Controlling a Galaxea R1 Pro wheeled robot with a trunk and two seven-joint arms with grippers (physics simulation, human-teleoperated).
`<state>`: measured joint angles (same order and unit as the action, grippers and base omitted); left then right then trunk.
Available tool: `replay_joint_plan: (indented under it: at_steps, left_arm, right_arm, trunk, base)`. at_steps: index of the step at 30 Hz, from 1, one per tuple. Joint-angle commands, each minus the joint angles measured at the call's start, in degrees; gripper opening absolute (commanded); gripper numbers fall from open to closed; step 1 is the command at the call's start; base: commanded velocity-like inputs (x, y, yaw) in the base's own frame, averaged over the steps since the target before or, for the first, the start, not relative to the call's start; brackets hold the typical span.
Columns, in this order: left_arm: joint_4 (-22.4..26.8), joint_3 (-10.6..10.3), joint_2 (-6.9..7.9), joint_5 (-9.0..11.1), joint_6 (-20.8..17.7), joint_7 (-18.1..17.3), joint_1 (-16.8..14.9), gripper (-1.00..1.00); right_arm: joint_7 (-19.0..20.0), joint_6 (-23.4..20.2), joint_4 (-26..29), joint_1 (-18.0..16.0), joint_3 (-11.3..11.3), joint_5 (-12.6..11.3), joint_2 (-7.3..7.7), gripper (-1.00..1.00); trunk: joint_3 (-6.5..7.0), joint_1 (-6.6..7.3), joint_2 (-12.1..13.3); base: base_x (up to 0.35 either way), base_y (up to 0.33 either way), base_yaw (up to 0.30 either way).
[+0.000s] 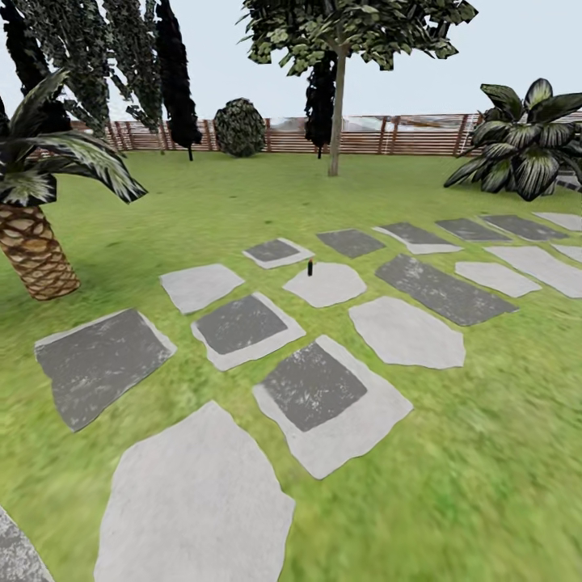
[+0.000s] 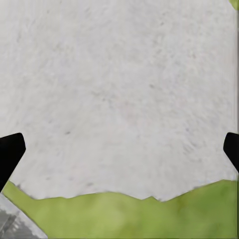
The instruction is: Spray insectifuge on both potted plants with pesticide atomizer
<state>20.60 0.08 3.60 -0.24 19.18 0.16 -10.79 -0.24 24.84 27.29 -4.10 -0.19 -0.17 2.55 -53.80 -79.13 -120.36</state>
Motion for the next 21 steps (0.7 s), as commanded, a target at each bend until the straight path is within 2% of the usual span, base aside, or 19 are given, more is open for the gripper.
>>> replay_joint_plan:
  at_steps: [1,21]
  left_arm:
    - [-0.03,0.04,0.01,-0.03,0.19,0.02,-0.02,1.0]
    - [-0.03,0.1,0.03,-0.03,0.17,0.02,-0.02,1.0]
  right_arm:
    - [-0.03,0.19,-0.05,-0.03,-0.03,-0.01,0.0,1.0]
    - [-0.02,0.21,-0.13,-0.03,0.02,-0.01,0.0,1.0]
  trunk:
    - [-0.05,-0.02,-0.01]
    - [-0.05,-0.02,-0.01]
  base:
    - [0.296,-0.171,0.0]
    - [0.319,-0.108,0.0]
